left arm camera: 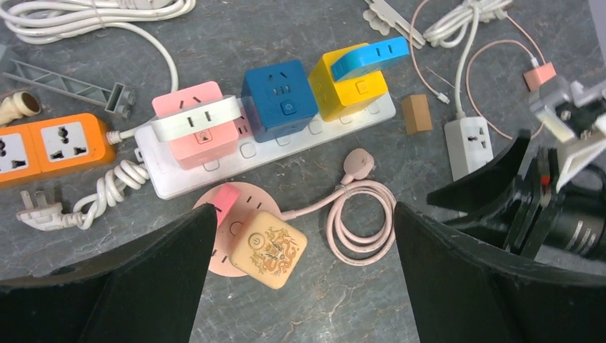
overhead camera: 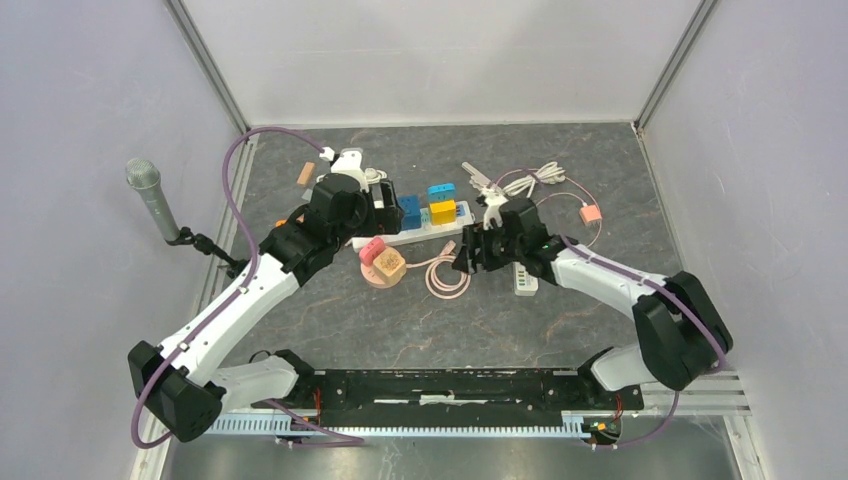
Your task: Pull the plug off the socket
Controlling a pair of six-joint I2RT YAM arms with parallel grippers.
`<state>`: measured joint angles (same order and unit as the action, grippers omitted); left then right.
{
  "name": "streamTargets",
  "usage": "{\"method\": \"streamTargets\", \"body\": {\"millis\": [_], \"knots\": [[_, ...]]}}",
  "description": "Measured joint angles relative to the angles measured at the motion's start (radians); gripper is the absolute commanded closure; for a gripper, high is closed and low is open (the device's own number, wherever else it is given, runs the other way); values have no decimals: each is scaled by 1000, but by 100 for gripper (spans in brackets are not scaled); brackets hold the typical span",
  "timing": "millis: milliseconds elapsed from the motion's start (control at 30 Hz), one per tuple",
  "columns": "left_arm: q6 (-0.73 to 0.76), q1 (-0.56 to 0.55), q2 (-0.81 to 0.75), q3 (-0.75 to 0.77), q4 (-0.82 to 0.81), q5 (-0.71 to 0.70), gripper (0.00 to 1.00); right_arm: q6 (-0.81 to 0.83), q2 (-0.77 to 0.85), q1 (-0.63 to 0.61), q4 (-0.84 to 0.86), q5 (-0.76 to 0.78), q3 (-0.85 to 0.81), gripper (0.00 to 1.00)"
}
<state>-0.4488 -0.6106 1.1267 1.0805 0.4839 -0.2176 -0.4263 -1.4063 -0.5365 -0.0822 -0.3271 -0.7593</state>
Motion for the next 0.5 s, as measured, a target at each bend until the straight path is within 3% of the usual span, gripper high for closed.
{"method": "streamTargets", "body": {"millis": [233,500], "knots": [[-64,32,5,0,40,-109,0,28,-68,-185,76,104,-101,8],[-197,155,-117,-12,130,-228,0,148,-235,-389,137,262,-299,3]]}}
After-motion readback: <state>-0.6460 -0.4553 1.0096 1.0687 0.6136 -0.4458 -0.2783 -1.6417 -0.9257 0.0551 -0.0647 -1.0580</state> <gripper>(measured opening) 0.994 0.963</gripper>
